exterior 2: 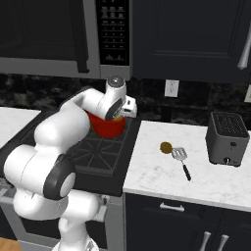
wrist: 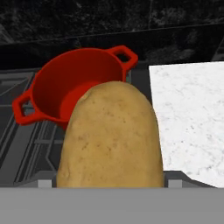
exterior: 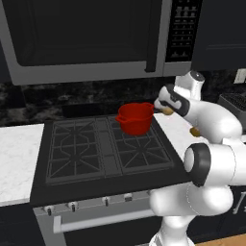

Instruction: Put the potato and avocado in the pot. Retrieve the spatula and lightly stir the vegetables in the pot.

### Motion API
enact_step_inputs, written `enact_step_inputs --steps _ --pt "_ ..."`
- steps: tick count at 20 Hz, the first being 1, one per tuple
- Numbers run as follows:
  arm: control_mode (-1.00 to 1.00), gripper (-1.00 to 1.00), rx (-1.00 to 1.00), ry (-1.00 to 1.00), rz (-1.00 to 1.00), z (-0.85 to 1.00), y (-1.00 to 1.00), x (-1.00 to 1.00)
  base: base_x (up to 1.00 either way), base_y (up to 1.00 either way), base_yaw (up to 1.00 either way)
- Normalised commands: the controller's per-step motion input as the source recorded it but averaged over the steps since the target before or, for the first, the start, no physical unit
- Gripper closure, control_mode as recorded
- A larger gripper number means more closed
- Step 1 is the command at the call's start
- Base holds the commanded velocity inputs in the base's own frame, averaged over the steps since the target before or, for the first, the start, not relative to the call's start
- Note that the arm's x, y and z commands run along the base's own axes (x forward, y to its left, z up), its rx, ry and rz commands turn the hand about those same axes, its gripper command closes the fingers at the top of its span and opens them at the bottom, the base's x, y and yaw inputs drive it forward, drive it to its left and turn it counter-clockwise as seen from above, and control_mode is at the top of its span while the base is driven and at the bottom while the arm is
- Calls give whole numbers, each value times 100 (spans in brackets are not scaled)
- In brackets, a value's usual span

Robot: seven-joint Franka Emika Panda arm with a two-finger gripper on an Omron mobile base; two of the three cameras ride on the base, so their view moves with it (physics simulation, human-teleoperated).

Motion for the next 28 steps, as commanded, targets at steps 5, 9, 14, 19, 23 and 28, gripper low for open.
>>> enact_step_inputs --steps 5,9,14,19,23,28 --pt "-100 100 0 0 -5 0 12 56 0 0 0" --pt "-100 100 0 0 -8 -3 5 52 0 0 0" --pt "-100 100 0 1 -6 -14 32 24 0 0 0" --pt "-100 100 0 2 -1 -18 32 0 0 0 0" --pt "-100 100 0 0 -2 0 28 4 0 0 0" --pt "-100 100 0 1 -2 -21 43 13 0 0 0"
